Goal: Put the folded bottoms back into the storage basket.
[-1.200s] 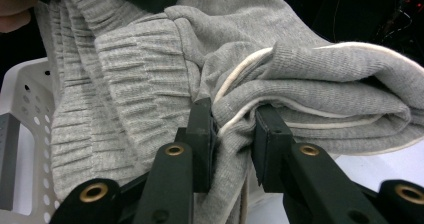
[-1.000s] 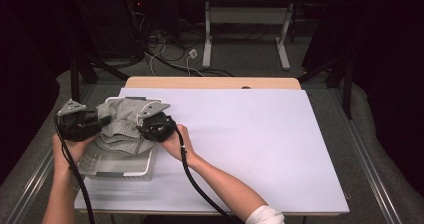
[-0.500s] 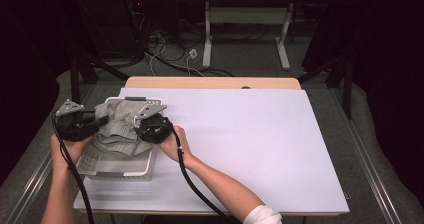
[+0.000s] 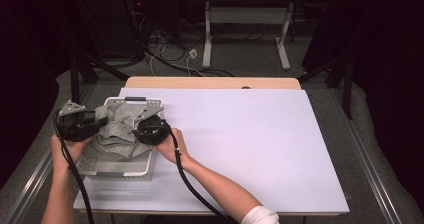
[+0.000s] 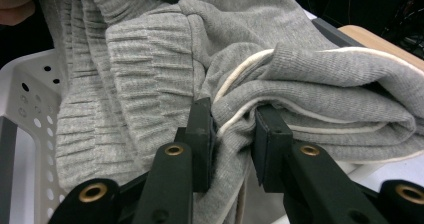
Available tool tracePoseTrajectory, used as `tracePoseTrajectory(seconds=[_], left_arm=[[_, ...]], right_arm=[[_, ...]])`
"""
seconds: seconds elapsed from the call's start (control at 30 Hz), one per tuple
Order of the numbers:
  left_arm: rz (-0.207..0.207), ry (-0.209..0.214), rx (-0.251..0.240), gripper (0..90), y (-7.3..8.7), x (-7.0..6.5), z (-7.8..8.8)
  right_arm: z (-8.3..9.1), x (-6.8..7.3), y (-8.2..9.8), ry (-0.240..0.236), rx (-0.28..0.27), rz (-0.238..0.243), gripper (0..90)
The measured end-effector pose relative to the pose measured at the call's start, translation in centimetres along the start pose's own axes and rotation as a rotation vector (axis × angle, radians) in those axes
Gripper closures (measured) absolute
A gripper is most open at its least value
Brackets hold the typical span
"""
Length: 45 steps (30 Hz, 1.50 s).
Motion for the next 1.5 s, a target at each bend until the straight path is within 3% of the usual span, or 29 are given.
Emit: tracePoseTrajectory(seconds=[1.5], left_arm=[[-0.034, -0.007, 0.064, 74.9, 1.2, -0.1, -1.8]], right_arm=[[-1.4, 0.1, 1.4, -0.006, 0.087, -0.023, 70.2]])
Point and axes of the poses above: each handheld gripper's, and its own axes: z roughly backward along the jaws, y roughly out of its underside, x roughly to its left, the point moved 8 cm from there along -z, roughly forward along the jaws, and after that the axes turned 15 degrees about -z, right-handed, at the moved point
